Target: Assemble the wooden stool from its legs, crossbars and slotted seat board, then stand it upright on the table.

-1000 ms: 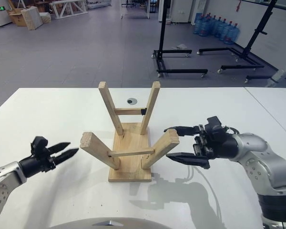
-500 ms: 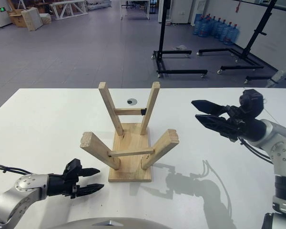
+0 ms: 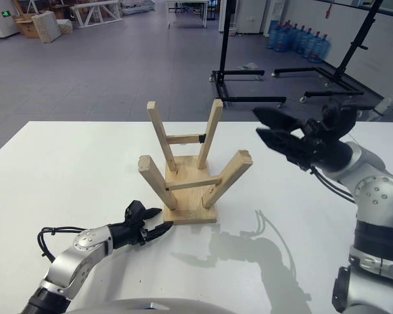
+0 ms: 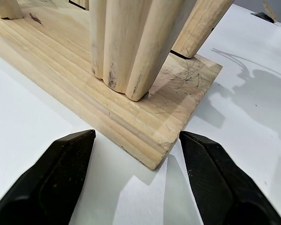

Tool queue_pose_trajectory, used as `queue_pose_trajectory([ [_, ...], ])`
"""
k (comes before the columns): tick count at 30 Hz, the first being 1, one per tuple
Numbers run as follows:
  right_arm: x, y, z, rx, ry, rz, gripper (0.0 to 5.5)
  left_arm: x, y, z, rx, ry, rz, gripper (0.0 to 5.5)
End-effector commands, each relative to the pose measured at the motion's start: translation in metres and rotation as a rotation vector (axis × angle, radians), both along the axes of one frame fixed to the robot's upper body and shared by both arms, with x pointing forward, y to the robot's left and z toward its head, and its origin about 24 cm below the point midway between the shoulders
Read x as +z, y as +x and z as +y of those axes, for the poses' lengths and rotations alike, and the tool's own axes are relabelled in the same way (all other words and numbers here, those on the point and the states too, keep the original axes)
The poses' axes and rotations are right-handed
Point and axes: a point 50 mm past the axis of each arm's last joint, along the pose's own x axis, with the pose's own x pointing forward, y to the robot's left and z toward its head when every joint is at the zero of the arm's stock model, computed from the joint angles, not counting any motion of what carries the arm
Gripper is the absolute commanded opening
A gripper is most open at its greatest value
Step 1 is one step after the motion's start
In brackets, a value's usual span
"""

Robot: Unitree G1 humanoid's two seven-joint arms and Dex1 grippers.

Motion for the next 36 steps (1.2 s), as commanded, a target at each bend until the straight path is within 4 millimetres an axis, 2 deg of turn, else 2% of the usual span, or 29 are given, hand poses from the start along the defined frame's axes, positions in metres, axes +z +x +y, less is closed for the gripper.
queue_pose_trajectory([
  [1,0.029,-0.001,0.007,-0.036,0.017,-0.147,3.83,-0.024,-0.002,-0.004,0.000,0.028,0.135,3.30],
  [5,0.036,0.000,0.027,-0.144,-0.040,-0.282,3.83,-0.025,0.007,-0.017,-0.043,0.012,0.134,3.30],
  [10,0.018,-0.006,0.050,-0.253,-0.180,-0.387,3.83,-0.023,0.018,-0.026,-0.088,0.013,0.125,3.30],
  [14,0.001,-0.005,0.068,-0.462,-0.302,-0.506,3.83,-0.019,0.021,-0.028,-0.101,0.003,0.112,3.30],
  [17,-0.006,0.002,0.069,-0.678,-0.441,-0.675,3.83,-0.018,0.022,-0.024,-0.085,0.005,0.108,3.30],
  [19,-0.009,0.004,0.074,-0.747,-0.524,-0.797,3.83,-0.018,0.021,-0.020,-0.080,0.011,0.107,3.30],
  [25,-0.023,0.010,0.077,-0.784,-0.710,-0.945,3.83,-0.016,0.027,-0.016,-0.064,0.017,0.092,3.30],
  [30,-0.031,0.026,0.071,-0.856,-0.863,-1.013,3.83,-0.015,0.026,-0.016,-0.075,0.026,0.086,3.30],
  [31,-0.041,0.031,0.070,-0.849,-0.915,-0.984,3.83,-0.015,0.026,-0.016,-0.072,0.026,0.084,3.30],
  [33,-0.076,0.035,0.071,-0.762,-1.056,-0.897,3.83,-0.015,0.027,-0.017,-0.087,0.031,0.085,3.30],
  [36,-0.135,0.018,0.077,-0.540,-1.223,-0.766,3.83,-0.010,0.032,-0.013,-0.096,0.033,0.076,3.30],
])
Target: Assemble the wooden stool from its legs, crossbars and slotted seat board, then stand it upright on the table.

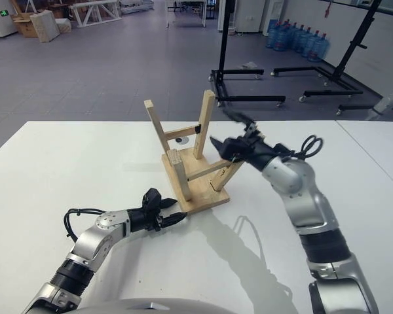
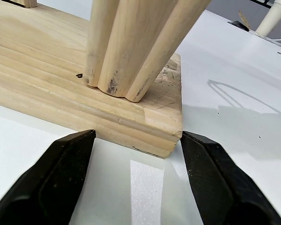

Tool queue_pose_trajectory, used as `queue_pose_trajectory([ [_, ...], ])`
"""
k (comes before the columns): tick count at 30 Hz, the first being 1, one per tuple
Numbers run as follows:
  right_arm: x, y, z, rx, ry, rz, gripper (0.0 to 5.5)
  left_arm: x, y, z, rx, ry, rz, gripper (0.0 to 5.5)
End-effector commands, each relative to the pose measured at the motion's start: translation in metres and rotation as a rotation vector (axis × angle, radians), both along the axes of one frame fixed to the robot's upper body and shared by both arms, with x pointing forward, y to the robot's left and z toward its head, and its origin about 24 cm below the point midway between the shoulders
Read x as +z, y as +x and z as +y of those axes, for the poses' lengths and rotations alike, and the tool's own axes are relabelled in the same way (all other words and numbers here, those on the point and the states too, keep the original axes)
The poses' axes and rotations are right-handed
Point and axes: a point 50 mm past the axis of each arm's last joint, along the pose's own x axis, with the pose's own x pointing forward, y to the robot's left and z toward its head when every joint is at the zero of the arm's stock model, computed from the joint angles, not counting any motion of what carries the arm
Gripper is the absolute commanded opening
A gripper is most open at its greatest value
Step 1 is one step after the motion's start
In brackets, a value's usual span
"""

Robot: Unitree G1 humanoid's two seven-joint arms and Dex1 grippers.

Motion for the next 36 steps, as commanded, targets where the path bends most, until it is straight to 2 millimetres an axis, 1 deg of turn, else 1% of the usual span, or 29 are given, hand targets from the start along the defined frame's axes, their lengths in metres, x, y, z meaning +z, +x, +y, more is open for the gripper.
queue_pose_trajectory([
  [1,-0.065,-0.019,0.003,0.018,-0.162,0.255,3.83,-0.012,-0.001,0.014,0.007,0.088,0.064,3.30],
  [3,-0.076,-0.021,0.002,-0.003,-0.174,0.265,3.83,-0.011,-0.001,0.015,0.010,0.085,0.065,3.30],
  [4,-0.078,-0.021,0.002,-0.009,-0.168,0.258,3.83,-0.011,-0.001,0.015,0.010,0.082,0.066,3.30],
  [7,-0.074,-0.019,0.003,-0.007,-0.154,0.223,3.83,-0.012,-0.002,0.018,0.021,0.081,0.066,3.30],
  [10,-0.060,-0.014,0.001,-0.004,-0.096,0.146,3.83,-0.009,-0.001,0.023,0.055,0.079,0.047,3.30],
  [11,-0.046,-0.012,0.000,0.022,0.002,0.129,3.83,-0.002,0.000,0.026,0.070,0.058,0.024,3.30],
  [12,-0.037,-0.012,-0.001,0.044,0.069,0.116,3.83,0.002,0.001,0.028,0.079,0.044,0.007,3.30],
  [13,-0.027,-0.017,0.001,0.129,0.135,0.121,3.83,0.009,0.001,0.031,0.086,0.028,-0.019,3.30],
  [14,-0.012,-0.021,-0.003,0.186,0.202,0.112,3.83,0.019,-0.001,0.036,0.092,0.001,-0.054,3.30],
  [17,0.019,-0.023,-0.018,0.241,0.276,0.026,3.83,0.040,-0.007,0.047,0.114,-0.036,-0.118,3.30],
  [19,0.038,-0.024,-0.020,0.287,0.339,-0.025,3.83,0.048,-0.011,0.053,0.122,-0.034,-0.142,3.30],
  [21,0.063,-0.023,-0.021,0.334,0.445,-0.094,3.83,0.059,-0.013,0.061,0.130,-0.020,-0.185,3.30],
  [23,0.081,-0.018,-0.029,0.311,0.577,-0.131,3.83,0.073,-0.012,0.066,0.141,-0.004,-0.243,3.30],
  [24,0.086,-0.012,-0.039,0.259,0.647,-0.135,3.83,0.084,-0.010,0.068,0.141,-0.016,-0.283,3.30],
  [26,0.088,-0.002,-0.059,0.161,0.756,-0.130,3.83,0.105,-0.009,0.069,0.125,-0.061,-0.351,3.30],
  [29,0.085,0.008,-0.090,0.022,0.933,-0.129,3.83,0.137,-0.008,0.070,0.110,-0.189,-0.424,3.30],
  [30,0.083,0.010,-0.097,-0.002,0.986,-0.125,3.83,0.146,-0.007,0.070,0.110,-0.218,-0.441,3.30],
  [32,0.078,0.013,-0.105,-0.046,1.030,-0.112,3.83,0.157,-0.005,0.067,0.100,-0.271,-0.455,3.30],
  [33,0.074,0.015,-0.107,-0.066,1.036,-0.093,3.83,0.165,-0.004,0.063,0.085,-0.351,-0.457,3.30],
  [35,0.066,0.017,-0.107,-0.081,1.045,-0.067,3.83,0.176,-0.005,0.053,0.042,-0.468,-0.450,3.30],
  [36,0.061,0.018,-0.106,-0.084,1.054,-0.051,3.83,0.180,-0.006,0.046,0.009,-0.498,-0.449,3.30],
])
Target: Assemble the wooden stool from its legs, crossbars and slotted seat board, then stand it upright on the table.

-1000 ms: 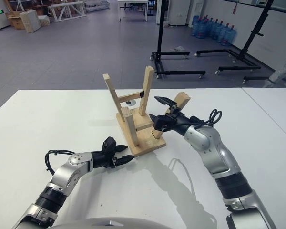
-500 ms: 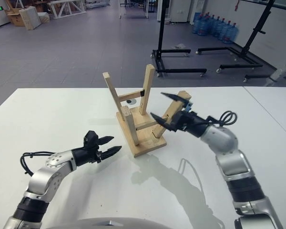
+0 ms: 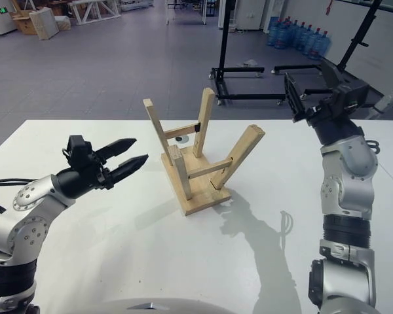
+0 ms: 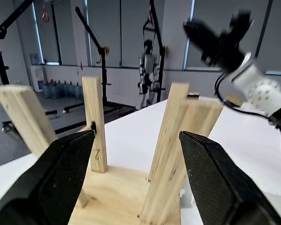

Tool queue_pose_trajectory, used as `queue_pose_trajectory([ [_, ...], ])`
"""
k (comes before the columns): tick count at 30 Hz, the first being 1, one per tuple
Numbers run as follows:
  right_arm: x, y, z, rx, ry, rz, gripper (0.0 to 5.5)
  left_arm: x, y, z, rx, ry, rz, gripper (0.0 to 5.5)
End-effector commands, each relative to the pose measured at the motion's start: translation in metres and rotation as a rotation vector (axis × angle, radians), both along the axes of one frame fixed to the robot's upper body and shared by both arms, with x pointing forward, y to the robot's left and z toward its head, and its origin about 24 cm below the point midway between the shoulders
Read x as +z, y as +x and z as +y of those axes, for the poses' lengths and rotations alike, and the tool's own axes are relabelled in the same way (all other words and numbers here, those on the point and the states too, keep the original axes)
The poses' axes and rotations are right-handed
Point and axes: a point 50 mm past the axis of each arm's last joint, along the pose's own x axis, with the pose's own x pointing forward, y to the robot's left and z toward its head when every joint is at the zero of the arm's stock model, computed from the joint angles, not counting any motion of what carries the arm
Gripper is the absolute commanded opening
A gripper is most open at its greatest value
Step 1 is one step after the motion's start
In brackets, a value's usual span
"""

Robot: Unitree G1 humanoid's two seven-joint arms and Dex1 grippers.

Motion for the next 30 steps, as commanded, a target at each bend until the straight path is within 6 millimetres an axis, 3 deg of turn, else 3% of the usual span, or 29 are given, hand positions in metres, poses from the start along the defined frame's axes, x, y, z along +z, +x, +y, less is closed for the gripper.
queue_pose_trajectory([
  [1,-0.012,0.005,0.004,0.014,0.030,0.040,3.83,0.019,-0.002,-0.021,-0.121,-0.102,-0.029,3.30],
  [5,-0.022,0.007,0.008,0.027,0.032,0.064,3.83,0.029,0.005,-0.031,-0.166,-0.161,-0.027,3.30],
  [9,-0.026,0.010,0.012,0.032,0.040,0.076,3.83,0.011,0.020,-0.048,-0.190,-0.069,0.061,3.30],
  [14,-0.030,0.013,0.016,0.044,0.037,0.106,3.83,-0.005,0.024,-0.067,-0.250,0.050,0.095,3.30],
  [22,-0.041,0.018,0.027,0.085,-0.004,0.174,3.83,-0.012,0.030,-0.071,-0.229,0.130,0.095,3.30],
  [30,-0.055,0.021,0.022,0.053,0.028,0.271,3.83,-0.015,0.037,-0.079,-0.248,0.144,0.101,3.30],
])
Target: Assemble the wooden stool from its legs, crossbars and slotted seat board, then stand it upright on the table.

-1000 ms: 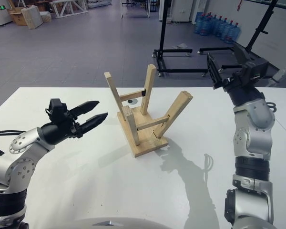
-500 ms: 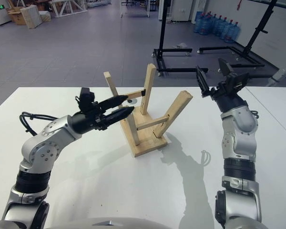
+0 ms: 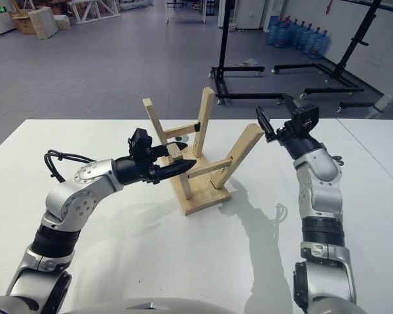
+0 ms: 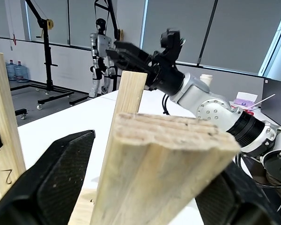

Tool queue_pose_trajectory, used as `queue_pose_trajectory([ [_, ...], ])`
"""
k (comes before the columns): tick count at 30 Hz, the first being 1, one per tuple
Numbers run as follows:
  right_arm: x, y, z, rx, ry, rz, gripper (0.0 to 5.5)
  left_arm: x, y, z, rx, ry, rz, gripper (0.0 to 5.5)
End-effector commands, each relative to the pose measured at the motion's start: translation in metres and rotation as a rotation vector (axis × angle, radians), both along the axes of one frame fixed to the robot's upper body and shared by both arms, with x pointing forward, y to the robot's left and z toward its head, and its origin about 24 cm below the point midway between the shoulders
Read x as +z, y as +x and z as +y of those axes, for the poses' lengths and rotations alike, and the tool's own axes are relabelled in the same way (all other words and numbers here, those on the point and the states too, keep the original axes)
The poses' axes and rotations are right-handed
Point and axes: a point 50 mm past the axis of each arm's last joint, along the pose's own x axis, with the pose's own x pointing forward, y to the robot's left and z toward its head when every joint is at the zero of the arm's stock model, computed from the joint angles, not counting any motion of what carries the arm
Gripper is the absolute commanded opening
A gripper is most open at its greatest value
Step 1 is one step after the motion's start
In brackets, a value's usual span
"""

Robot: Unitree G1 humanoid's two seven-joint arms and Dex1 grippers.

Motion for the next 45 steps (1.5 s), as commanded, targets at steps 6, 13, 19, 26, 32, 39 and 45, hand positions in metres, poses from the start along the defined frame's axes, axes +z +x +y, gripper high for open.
queue_pose_trajectory([
  [6,-0.004,-0.011,0.039,0.177,0.076,0.048,3.83,-0.009,0.007,-0.010,-0.023,0.089,-0.022,3.30],
  [13,-0.010,-0.017,0.067,0.243,0.003,0.073,3.83,-0.016,0.008,-0.014,-0.042,0.121,-0.028,3.30],
  [19,-0.013,-0.025,0.097,0.356,-0.082,0.052,3.83,-0.021,0.009,-0.017,-0.055,0.139,-0.023,3.30],
  [26,-0.017,-0.034,0.121,0.444,-0.125,0.050,3.83,-0.027,0.011,-0.021,-0.060,0.146,-0.014,3.30],
  [32,-0.025,-0.026,0.077,0.288,-0.179,0.084,3.83,-0.030,0.009,-0.006,-0.026,0.156,-0.020,3.30],
  [39,-0.011,-0.021,0.049,0.195,-0.198,0.015,3.83,-0.034,0.008,0.014,0.038,0.161,0.010,3.30],
  [45,0.021,-0.021,0.036,0.093,-0.082,-0.127,3.83,-0.024,0.007,0.020,0.050,0.128,0.002,3.30],
])
